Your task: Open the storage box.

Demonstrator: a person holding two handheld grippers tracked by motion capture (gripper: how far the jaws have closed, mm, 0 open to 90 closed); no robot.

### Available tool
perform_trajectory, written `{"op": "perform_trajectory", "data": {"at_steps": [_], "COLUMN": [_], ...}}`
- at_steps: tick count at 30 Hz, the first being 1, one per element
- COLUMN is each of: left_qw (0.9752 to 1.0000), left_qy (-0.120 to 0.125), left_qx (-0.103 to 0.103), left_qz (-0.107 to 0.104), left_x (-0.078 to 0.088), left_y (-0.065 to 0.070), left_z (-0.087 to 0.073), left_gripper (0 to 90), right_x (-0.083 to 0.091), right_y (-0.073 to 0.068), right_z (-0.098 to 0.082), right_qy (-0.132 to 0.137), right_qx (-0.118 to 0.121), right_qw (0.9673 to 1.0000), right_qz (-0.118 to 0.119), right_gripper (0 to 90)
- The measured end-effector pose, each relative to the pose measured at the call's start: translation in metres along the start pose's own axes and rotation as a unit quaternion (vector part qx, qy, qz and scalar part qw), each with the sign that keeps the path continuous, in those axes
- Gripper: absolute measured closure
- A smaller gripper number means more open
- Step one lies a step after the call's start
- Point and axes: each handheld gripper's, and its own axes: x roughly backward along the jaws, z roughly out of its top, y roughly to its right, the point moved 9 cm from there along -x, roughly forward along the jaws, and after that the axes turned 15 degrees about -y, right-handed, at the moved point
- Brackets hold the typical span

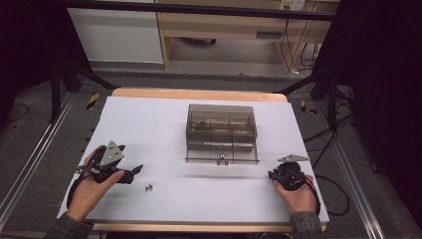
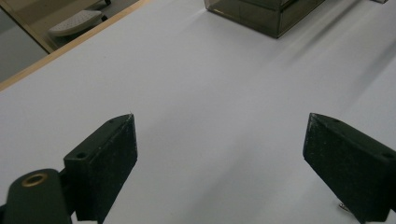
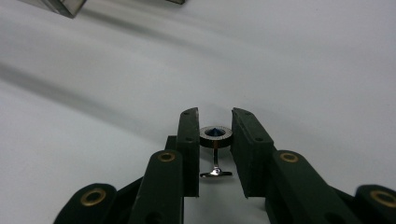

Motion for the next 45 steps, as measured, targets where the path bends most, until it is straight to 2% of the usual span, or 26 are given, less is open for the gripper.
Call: {"op": "perform_trajectory", "data": {"at_steps": [1,3,8,9,12,13,16,17,22,28,30,45], "left_qw": [1.0000,1.0000,0.9999,1.0000,0.9997,0.9996,0.9990,0.9989,0.9977,0.9980,0.9981,0.9981], "left_qy": [-0.002,-0.004,-0.003,0.000,0.011,0.014,0.021,0.022,0.040,0.039,0.038,0.034], "left_qx": [0.008,0.004,0.011,0.007,0.016,0.019,0.035,0.035,0.047,0.041,0.041,0.045], "left_qz": [-0.003,-0.002,0.001,0.006,0.014,0.018,0.018,0.021,0.031,0.027,0.026,0.023], "left_x": [-0.001,-0.002,-0.005,-0.005,-0.005,-0.005,-0.006,-0.006,-0.007,-0.010,-0.011,-0.012], "left_y": [0.001,0.001,0.000,-0.002,-0.005,-0.007,-0.010,-0.011,-0.014,-0.012,-0.011,-0.013], "left_z": [-0.001,-0.002,-0.005,-0.004,-0.006,-0.006,-0.009,-0.009,-0.009,-0.010,-0.010,-0.013], "left_gripper": [9.7,9.7,9.7,9.7,9.6,9.6,9.6,9.6,9.1,8.6,8.3,7.5], "right_x": [0.002,0.004,0.015,0.018,0.026,0.030,0.040,0.045,0.060,0.078,0.082,0.107], "right_y": [0.000,-0.001,-0.003,-0.004,-0.005,-0.008,-0.010,-0.013,-0.020,-0.030,-0.032,-0.044], "right_z": [0.000,0.000,0.003,0.004,0.008,0.009,0.013,0.015,0.023,0.035,0.036,0.049], "right_qy": [0.002,0.006,0.019,0.023,0.035,0.037,0.052,0.056,0.073,0.097,0.097,0.127], "right_qx": [0.000,-0.003,-0.003,-0.003,0.005,0.002,0.011,0.007,0.015,0.035,0.031,0.050], "right_qw": [1.0000,1.0000,0.9997,0.9997,0.9993,0.9991,0.9985,0.9982,0.9969,0.9945,0.9946,0.9902], "right_qz": [0.003,0.006,0.012,0.012,0.011,0.018,0.013,0.020,0.023,0.018,0.021,0.027], "right_gripper": [73.4,73.4,73.4,73.4,73.4,73.4,73.4,73.4,73.4,73.4,73.4,73.4]}}
